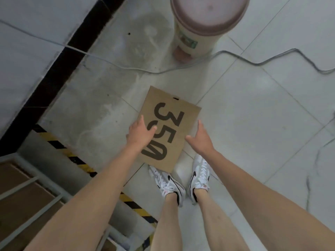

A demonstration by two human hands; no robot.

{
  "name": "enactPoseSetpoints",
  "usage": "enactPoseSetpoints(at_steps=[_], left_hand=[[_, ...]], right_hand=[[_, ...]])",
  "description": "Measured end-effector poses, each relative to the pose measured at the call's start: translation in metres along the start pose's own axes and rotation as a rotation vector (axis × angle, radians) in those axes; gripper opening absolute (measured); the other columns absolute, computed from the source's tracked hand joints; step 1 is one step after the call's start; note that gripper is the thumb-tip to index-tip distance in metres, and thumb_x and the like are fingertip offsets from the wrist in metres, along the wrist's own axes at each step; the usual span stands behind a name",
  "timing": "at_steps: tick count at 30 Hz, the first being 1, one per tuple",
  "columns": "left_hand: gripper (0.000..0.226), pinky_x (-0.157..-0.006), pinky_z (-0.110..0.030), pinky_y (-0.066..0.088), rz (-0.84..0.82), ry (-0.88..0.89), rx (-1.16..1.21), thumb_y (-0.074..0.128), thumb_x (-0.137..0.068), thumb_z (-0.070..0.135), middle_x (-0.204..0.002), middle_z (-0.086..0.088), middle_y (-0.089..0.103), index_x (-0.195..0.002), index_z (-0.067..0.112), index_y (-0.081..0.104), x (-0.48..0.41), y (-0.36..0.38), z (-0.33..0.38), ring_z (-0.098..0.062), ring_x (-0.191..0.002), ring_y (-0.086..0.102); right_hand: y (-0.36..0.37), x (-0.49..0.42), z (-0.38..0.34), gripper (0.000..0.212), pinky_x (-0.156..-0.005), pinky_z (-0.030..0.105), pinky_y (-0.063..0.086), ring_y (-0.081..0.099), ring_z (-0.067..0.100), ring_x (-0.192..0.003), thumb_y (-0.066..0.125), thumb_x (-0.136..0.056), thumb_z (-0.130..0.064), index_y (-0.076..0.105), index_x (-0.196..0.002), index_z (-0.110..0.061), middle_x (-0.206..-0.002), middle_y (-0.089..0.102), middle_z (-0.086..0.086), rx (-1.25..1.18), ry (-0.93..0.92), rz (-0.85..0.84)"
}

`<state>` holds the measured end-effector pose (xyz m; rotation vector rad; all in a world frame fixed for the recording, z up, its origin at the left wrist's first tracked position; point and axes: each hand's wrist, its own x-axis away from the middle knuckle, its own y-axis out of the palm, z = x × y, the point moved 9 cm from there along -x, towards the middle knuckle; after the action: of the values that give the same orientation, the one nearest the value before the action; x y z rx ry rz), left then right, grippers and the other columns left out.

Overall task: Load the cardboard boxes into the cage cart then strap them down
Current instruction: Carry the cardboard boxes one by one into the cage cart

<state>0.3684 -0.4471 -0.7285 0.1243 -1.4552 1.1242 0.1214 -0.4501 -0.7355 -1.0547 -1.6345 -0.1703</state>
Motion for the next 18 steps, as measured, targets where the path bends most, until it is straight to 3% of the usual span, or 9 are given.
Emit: enactPoseSetpoints(at_steps=[4,8,10,13,18], left_hand=[[0.096,-0.115,-0.06,0.029,0.02,-0.084,0.048,0.064,-0.091,0.051,-0.164,-0.014,0.019,-0.159,0.018,0.006,-0.072,0.019,-0.02,-0.037,-0.149,0.022],[0.105,-0.115,-0.054,0.032,-0.02,-0.053,0.163,0.068,-0.086,0.056,-0.163,-0.014,0.021,-0.159,0.02,0.002,-0.122,0.03,-0.029,-0.038,-0.147,0.028],[0.105,-0.113,-0.053,0.037,-0.083,-0.02,0.239,0.071,-0.082,0.058,-0.159,-0.01,0.033,-0.159,0.021,0.009,-0.133,0.035,-0.032,-0.035,-0.142,0.037],[0.093,-0.108,-0.051,0.042,-0.091,-0.026,0.352,0.066,-0.083,0.064,-0.151,-0.004,0.045,-0.153,0.023,0.022,-0.126,0.034,-0.039,-0.03,-0.135,0.046],[0.075,-0.1,-0.05,0.047,-0.039,-0.112,0.636,0.037,-0.084,0.083,-0.126,-0.001,0.055,-0.13,0.023,0.032,-0.052,-0.01,-0.042,-0.025,-0.116,0.056]], right_hand=[[0.022,-0.064,0.035,0.101,-0.116,0.042,0.031,0.026,0.031,-0.148,0.065,-0.091,-0.027,-0.009,-0.158,-0.016,-0.166,0.014,0.01,-0.101,0.135,-0.009],[0.041,-0.102,0.06,0.11,-0.1,0.037,0.04,0.041,0.035,-0.139,0.065,-0.091,-0.034,-0.025,-0.153,-0.025,-0.162,0.024,0.013,-0.233,0.275,-0.059],[0.047,-0.112,0.055,0.11,-0.101,0.042,0.041,0.042,0.035,-0.137,0.068,-0.089,-0.037,-0.02,-0.155,-0.029,-0.161,0.027,0.008,-0.339,0.294,-0.121],[0.043,-0.111,0.029,0.101,-0.101,0.051,0.046,0.043,0.032,-0.136,0.072,-0.085,-0.049,0.003,-0.156,-0.031,-0.16,0.03,0.004,-0.5,0.267,-0.128],[0.002,-0.052,-0.03,0.083,-0.117,0.056,0.028,0.023,0.024,-0.149,0.041,-0.09,-0.073,0.007,-0.157,-0.038,-0.166,0.014,-0.008,-0.575,0.169,-0.014]])
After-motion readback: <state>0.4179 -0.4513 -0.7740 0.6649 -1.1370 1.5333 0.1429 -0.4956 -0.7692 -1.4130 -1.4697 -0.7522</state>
